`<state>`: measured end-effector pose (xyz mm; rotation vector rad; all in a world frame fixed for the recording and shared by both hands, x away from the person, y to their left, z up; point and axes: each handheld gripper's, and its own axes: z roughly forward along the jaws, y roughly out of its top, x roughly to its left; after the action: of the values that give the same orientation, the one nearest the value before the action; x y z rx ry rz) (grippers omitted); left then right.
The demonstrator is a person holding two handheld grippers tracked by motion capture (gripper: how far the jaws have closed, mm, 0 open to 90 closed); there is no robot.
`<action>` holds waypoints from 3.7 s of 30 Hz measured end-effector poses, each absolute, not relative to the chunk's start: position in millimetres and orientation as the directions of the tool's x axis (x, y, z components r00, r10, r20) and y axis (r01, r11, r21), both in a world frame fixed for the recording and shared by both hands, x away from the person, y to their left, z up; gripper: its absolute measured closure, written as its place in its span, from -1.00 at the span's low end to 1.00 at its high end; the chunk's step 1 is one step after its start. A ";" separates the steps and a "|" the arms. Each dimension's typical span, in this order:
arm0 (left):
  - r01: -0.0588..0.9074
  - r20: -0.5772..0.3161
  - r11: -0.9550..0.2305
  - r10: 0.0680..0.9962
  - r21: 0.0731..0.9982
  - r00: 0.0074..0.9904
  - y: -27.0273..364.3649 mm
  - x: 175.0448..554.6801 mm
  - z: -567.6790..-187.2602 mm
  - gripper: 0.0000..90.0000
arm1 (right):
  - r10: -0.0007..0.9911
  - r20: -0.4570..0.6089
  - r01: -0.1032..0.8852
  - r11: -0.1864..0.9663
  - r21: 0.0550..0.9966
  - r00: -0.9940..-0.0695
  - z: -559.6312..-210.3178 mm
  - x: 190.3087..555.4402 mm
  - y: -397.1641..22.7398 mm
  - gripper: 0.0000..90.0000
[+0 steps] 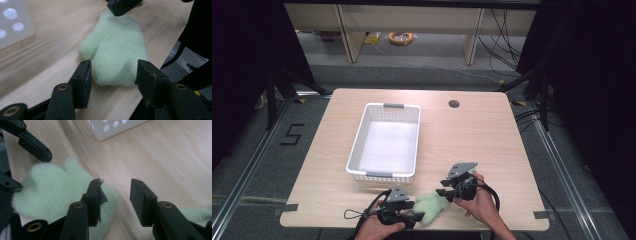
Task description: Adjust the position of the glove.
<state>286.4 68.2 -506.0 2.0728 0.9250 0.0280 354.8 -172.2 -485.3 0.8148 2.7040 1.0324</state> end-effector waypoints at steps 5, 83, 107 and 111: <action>0.596 -0.273 -0.406 0.617 0.692 0.738 64.4 288.9 -509.3 0.15 | 0.518 0.083 0.451 0.643 0.619 -0.851 -494.1 357.1 -167.7 0.45; 0.572 -0.278 -0.349 0.617 0.743 0.737 85.1 286.5 -483.0 -0.31 | 0.693 0.013 0.522 0.530 0.669 -0.721 -472.7 379.6 -253.3 0.31; 0.568 -0.256 -0.369 0.624 0.735 0.738 88.0 282.5 -492.6 -0.32 | 0.725 0.100 0.630 0.512 0.585 -0.681 -494.0 394.3 -245.5 0.54; 0.563 -0.249 -0.377 0.622 0.735 0.742 89.6 283.2 -491.7 -0.30 | 0.750 0.130 0.653 0.461 0.601 -0.649 -497.3 393.5 -246.9 0.78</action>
<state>283.2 89.6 -491.7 2.0698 0.8924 0.0862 393.5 -246.9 -497.3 1.2346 2.5516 0.9468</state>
